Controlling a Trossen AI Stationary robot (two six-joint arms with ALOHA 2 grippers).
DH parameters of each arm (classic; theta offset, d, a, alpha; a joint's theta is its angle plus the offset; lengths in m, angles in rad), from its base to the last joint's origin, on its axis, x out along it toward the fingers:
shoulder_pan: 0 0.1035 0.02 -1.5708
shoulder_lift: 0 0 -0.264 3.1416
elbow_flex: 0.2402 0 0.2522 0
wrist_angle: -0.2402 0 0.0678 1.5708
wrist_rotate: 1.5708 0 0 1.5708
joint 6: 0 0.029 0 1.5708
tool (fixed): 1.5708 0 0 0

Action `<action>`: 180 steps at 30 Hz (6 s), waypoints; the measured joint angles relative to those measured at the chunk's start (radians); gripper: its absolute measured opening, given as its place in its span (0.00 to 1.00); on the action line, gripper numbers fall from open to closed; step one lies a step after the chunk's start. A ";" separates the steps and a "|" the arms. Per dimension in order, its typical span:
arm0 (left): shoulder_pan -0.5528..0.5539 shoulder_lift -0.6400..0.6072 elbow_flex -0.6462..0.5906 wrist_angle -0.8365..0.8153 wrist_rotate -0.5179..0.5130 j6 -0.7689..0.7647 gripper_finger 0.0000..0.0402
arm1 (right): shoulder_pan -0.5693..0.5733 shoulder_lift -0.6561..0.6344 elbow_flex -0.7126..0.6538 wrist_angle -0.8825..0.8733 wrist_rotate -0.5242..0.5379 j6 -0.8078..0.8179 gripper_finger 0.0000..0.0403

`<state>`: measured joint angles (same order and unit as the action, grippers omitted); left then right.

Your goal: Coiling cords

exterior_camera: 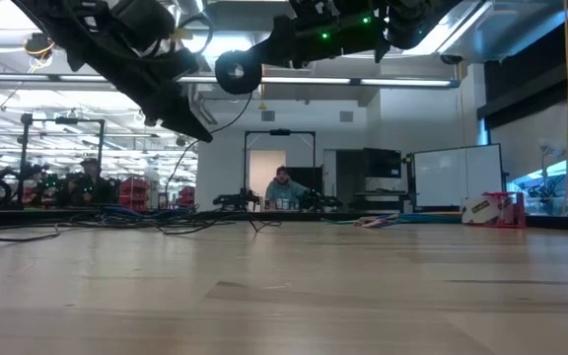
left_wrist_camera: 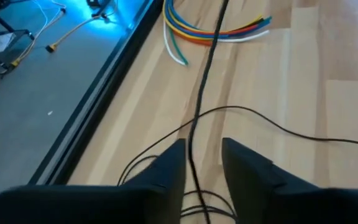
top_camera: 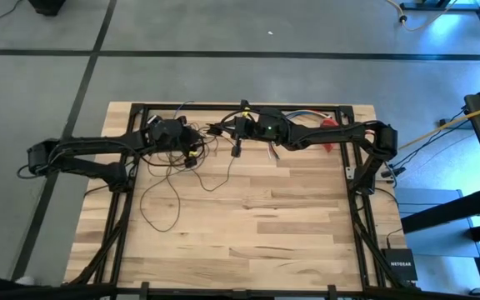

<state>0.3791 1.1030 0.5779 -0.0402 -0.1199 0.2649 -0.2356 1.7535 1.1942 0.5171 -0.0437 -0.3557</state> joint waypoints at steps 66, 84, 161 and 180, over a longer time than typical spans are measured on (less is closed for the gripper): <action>-0.013 -0.231 -0.001 0.072 -0.120 -0.109 0.01 | 0.000 0.179 0.108 -0.020 0.212 -0.033 0.01; -0.104 -0.096 0.000 0.202 -0.057 -0.136 0.32 | 0.000 0.183 0.108 -0.019 0.210 -0.031 0.01; -0.124 0.017 0.379 -0.752 -0.328 -0.137 0.46 | 0.000 0.182 0.108 0.000 0.207 -0.015 0.01; -0.115 -0.069 0.101 -0.274 -0.102 -0.087 0.46 | 0.000 0.182 0.118 -0.022 0.208 -0.016 0.01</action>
<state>0.2641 1.0344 0.6785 -0.3145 -0.2218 0.1783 -0.2352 1.9350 1.3120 0.4948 0.1638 -0.3721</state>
